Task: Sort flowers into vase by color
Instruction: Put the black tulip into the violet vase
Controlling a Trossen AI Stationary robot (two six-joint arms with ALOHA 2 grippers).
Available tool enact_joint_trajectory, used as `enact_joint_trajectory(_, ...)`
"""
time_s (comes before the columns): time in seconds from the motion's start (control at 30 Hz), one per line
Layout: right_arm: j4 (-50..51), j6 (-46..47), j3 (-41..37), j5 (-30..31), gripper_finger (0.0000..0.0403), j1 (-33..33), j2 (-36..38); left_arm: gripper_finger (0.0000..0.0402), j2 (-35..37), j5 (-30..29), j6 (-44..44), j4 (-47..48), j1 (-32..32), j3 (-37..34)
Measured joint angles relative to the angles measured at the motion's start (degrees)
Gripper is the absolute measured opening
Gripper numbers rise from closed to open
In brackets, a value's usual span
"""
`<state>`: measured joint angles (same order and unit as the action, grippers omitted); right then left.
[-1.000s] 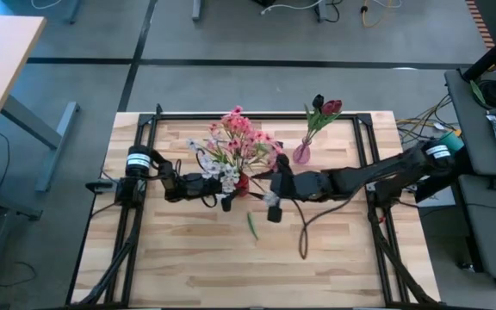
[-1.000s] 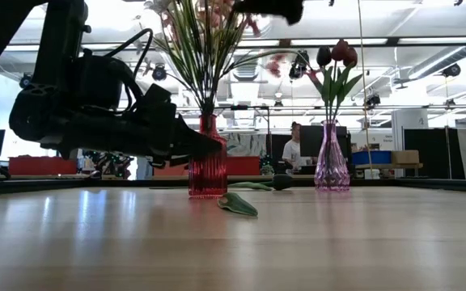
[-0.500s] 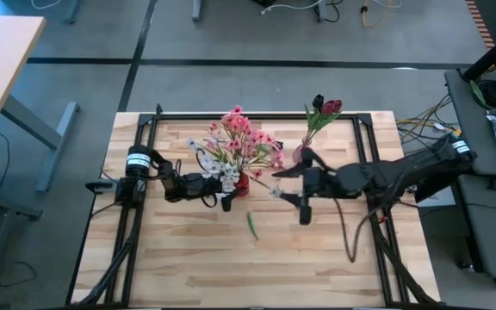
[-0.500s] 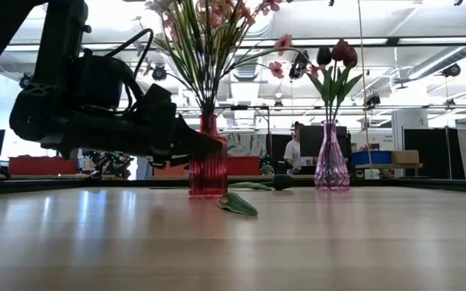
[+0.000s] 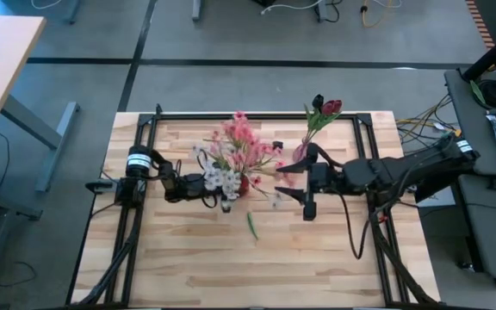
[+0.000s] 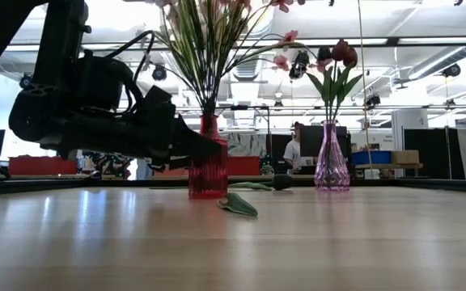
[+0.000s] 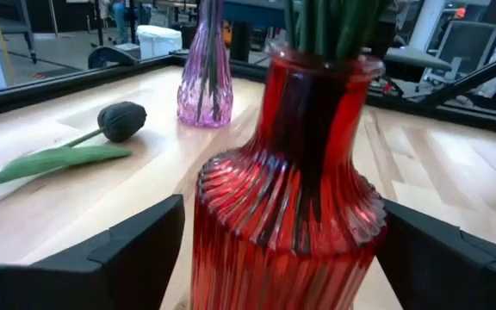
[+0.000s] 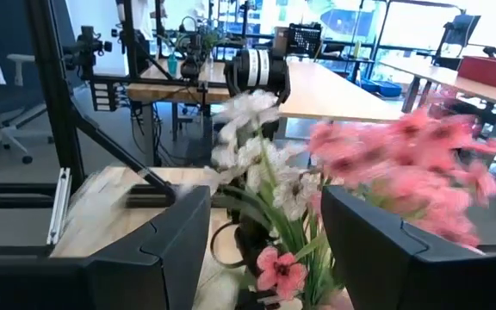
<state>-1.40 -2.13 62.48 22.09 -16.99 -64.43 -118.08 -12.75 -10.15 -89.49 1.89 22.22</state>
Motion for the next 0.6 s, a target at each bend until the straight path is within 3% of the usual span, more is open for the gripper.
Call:
enact_joint_trajectory(0.33,1.13,0.63,0.00,0.00,0.0215,0.00,-0.17,0.0347,4.05,-0.10,-1.29,-0.33,-0.02,-5.04)
enact_joint_trajectory(0.6,1.32,-0.04,0.00,0.00,0.0215,0.00,-0.17,0.0347,17.36,-0.22,-1.51,-0.46,0.32,-15.75)
